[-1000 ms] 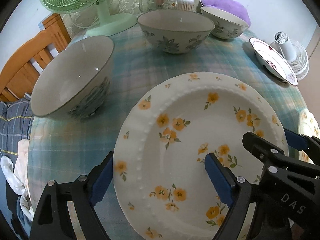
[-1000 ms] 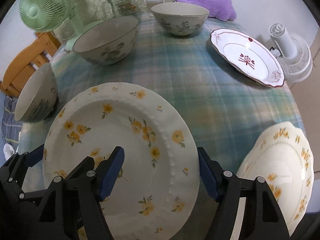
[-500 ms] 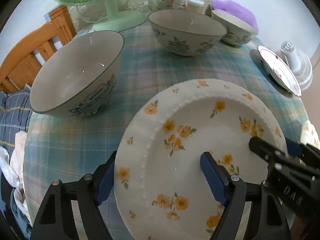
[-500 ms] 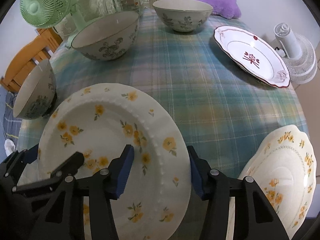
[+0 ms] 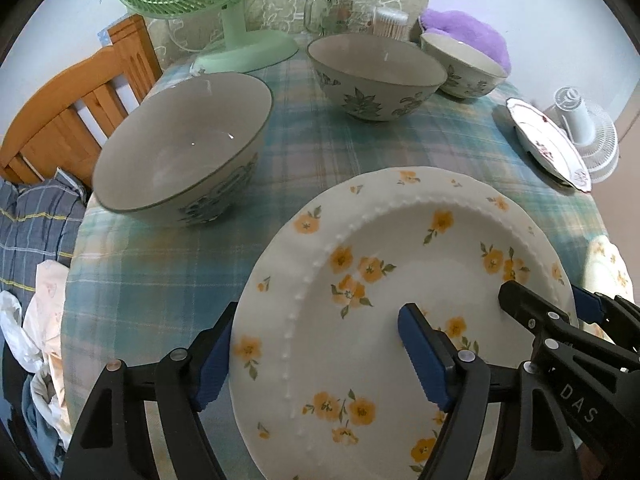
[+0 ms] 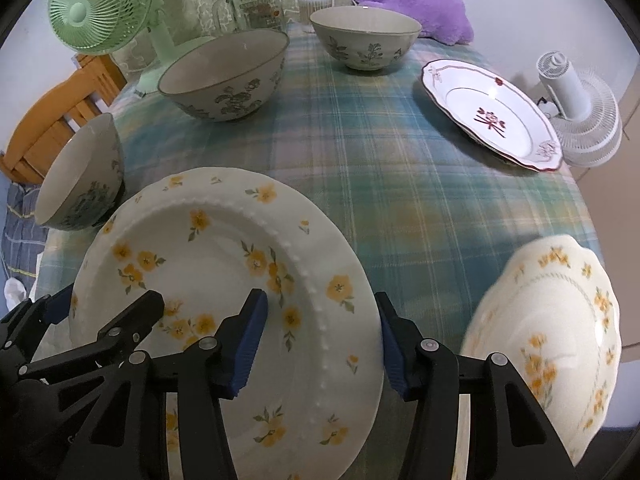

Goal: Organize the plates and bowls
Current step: 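Lift the beaded-rim plate with both grippers and carry it over the scalloped plate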

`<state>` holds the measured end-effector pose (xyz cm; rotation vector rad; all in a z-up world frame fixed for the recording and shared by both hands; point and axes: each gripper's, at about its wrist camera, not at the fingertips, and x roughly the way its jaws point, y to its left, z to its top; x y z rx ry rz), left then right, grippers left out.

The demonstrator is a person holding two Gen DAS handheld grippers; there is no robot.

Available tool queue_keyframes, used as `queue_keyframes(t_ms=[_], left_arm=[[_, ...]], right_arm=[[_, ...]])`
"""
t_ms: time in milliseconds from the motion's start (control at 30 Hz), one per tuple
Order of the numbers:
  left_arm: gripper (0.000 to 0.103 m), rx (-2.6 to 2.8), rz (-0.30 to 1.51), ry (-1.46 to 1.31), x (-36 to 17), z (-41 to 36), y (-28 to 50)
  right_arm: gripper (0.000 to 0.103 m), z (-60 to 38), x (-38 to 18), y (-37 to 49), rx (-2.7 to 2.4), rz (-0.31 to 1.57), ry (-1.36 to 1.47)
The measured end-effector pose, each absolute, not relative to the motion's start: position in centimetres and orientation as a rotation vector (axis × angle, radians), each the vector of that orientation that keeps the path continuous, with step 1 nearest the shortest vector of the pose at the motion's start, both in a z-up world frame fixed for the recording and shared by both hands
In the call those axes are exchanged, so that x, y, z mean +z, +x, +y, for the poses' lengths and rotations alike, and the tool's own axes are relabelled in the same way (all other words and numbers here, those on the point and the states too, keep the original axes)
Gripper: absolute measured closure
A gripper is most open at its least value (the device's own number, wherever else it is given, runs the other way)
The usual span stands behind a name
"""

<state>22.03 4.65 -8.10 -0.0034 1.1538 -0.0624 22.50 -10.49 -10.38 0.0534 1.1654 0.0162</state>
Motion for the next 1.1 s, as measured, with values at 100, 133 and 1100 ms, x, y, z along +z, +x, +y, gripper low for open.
queue_keyframes(t_ms=[100, 133, 1100], left_arm=[[0.025, -0.086, 1.134, -0.002, -7.0, 5.1, 21.0], [0.025, -0.094, 1.127, -0.002, -6.7, 5.2, 20.7], [0.025, -0.152, 1.030, 0.028, -2.3, 0.4, 15.3]], right_arm=[[0.047, -10.1, -9.5, 21.2, -0.005, 1.150, 0.057], [0.047, -9.9, -9.2, 20.7, -0.014, 1.143, 0.059], [0.046, -13.2, -3.8, 13.3, -0.101, 1.001, 0.104]])
